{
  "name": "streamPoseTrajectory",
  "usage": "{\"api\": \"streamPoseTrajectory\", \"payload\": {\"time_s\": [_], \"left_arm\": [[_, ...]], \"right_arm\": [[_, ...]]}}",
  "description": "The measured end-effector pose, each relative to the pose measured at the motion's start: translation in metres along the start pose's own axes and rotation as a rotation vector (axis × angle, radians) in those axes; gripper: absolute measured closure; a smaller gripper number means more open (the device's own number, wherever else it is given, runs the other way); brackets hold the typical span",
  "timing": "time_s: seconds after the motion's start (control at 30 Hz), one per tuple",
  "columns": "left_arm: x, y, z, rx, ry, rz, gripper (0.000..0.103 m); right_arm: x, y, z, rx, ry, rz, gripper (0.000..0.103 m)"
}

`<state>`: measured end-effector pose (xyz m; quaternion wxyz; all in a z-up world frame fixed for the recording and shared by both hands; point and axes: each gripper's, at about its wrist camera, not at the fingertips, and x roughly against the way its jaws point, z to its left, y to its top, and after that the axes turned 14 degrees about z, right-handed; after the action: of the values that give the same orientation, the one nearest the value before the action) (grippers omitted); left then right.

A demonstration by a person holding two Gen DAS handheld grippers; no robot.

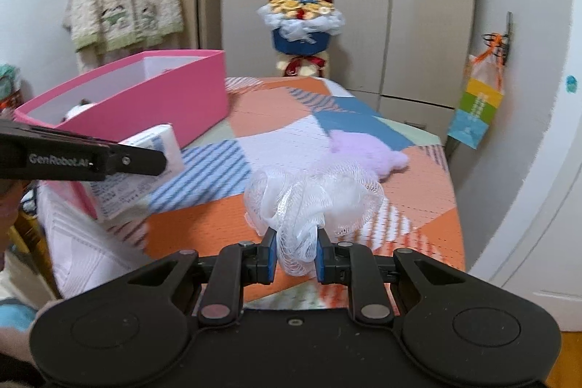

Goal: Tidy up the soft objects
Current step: 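Lift the white tube with the left tool while the right tool lifts the bath puff, then carry the tube in the left tool and bath puff in the right tool over the box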

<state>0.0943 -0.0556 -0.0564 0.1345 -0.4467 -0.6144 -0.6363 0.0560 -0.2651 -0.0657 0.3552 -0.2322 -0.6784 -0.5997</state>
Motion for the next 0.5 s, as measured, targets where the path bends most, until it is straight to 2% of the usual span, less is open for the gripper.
{"api": "streamPoseTrajectory", "payload": {"time_s": [0.17, 0.27, 0.5], "left_arm": [[0.019, -0.009, 0.006, -0.008, -0.021, 0.032, 0.085], [0.036, -0.016, 0.006, -0.020, 0.005, 0.011, 0.085], [0.070, -0.028, 0.016, -0.014, -0.031, 0.046, 0.085]], "right_arm": [[0.020, 0.001, 0.015, 0.068, 0.024, 0.014, 0.081], [0.031, 0.002, 0.026, 0.112, 0.046, 0.025, 0.081], [0.053, 0.008, 0.047, 0.179, 0.123, 0.043, 0.081]]}}
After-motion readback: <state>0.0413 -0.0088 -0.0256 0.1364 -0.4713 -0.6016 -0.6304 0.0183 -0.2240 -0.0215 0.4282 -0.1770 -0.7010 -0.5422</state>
